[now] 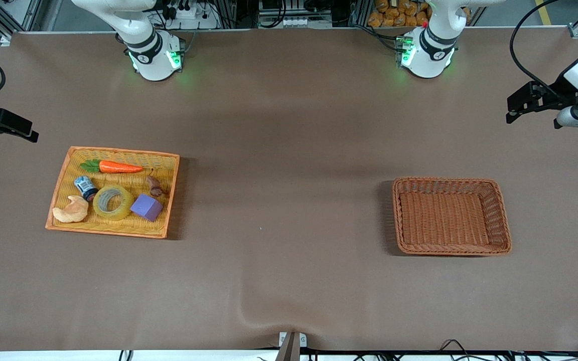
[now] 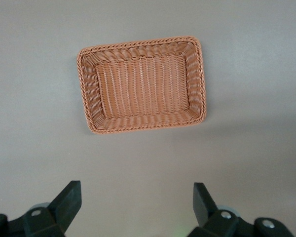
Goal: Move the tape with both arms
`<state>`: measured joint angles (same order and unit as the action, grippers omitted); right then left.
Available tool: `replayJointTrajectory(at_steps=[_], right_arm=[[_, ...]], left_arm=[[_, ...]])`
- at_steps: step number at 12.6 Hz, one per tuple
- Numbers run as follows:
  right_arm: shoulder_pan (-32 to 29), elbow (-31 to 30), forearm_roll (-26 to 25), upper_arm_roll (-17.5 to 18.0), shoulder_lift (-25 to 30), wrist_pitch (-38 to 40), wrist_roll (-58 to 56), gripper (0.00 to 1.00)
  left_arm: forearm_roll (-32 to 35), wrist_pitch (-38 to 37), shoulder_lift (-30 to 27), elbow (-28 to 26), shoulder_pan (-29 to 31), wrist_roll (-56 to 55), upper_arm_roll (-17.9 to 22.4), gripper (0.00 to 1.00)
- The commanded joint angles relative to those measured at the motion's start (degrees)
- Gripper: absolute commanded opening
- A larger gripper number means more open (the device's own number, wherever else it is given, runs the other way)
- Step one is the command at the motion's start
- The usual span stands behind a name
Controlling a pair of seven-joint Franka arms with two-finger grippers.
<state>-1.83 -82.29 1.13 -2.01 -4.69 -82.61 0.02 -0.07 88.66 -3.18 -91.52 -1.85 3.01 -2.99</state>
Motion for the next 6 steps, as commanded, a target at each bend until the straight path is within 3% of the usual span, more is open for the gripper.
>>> replayJointTrajectory(at_steps=[1,6], right_arm=[[0.33,-0.85,0.10,0.16,1.44,0.26,1.21,1.00],[0.42,-0.94,0.19,0.25,1.44,0.26,1.21,1.00]], left_arm=[[-1.16,-1.48,0.54,1.96,0.27,-0.37,0.27,1.00],[-0.46,-1.48,0.72,2.13,0.35,-0.72,0.36,1.00]])
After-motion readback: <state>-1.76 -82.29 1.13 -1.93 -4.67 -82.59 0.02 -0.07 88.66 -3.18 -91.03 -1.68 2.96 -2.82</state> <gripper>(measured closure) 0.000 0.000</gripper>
